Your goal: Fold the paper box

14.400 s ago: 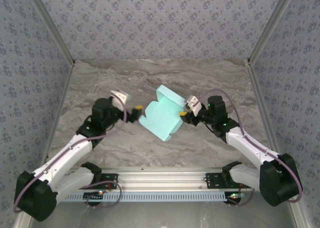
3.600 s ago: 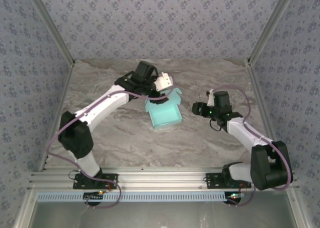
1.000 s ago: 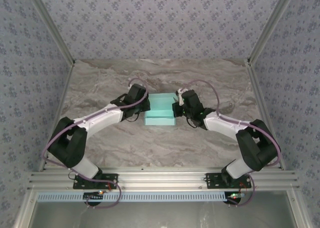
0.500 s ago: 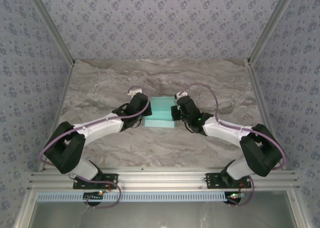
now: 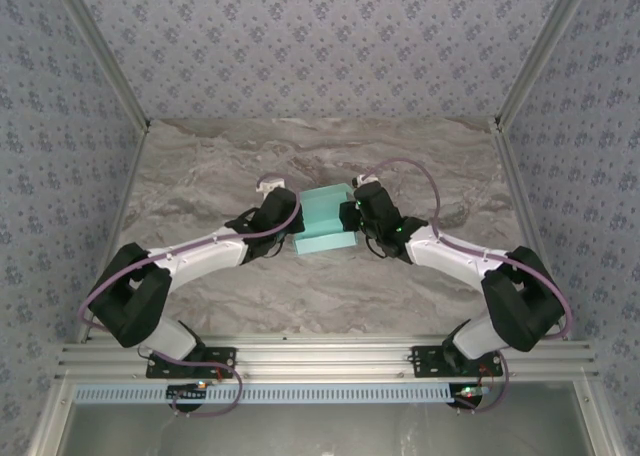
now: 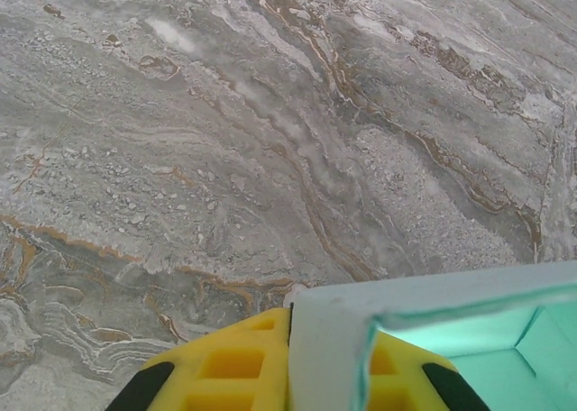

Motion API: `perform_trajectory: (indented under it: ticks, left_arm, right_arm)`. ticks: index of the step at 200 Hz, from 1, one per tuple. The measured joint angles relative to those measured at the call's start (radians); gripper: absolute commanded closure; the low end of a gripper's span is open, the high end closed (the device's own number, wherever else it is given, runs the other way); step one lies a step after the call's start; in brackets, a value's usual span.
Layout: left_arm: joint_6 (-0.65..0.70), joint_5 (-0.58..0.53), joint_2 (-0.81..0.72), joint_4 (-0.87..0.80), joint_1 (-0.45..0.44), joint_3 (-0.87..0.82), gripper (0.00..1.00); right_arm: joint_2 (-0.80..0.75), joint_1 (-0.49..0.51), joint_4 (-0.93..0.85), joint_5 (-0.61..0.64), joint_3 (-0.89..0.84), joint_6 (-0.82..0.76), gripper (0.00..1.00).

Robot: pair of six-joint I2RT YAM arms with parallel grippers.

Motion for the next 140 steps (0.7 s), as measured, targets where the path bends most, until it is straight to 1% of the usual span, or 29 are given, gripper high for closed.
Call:
perform_trajectory:
  ticks: [23, 47, 55, 80, 98, 122, 140]
  left_arm:
    - [0.021, -0.034, 0.001, 0.031, -0.024, -0.030, 0.92]
    - [0.063, -0.104, 0.001, 0.077, -0.071, -0.056, 0.92]
    - [0.073, -0.124, 0.001, 0.092, -0.084, -0.065, 0.92]
    - [0.096, -0.163, 0.002, 0.136, -0.110, -0.086, 0.92]
    - [0.106, -0.185, 0.009, 0.153, -0.117, -0.088, 0.93]
    - [0.114, -0.220, 0.030, 0.183, -0.117, -0.088, 0.93]
    - [0.118, -0.238, 0.046, 0.205, -0.117, -0.084, 0.93]
  right_arm:
    - [0.000, 0.000, 0.005, -0.018, -0.026, 0.008, 0.81]
    - [-0.023, 0.000, 0.002, -0.035, -0.065, 0.027, 0.74]
    - [-0.043, -0.001, 0.001, -0.043, -0.082, 0.041, 0.72]
    - [-0.120, -0.011, -0.035, -0.067, -0.113, 0.077, 0.58]
    - [-0.181, -0.031, -0.079, -0.080, -0.114, 0.111, 0.54]
    - [-0.257, -0.064, -0.130, -0.103, -0.115, 0.145, 0.51]
    - [-0.305, -0.094, -0.177, -0.119, -0.115, 0.173, 0.45]
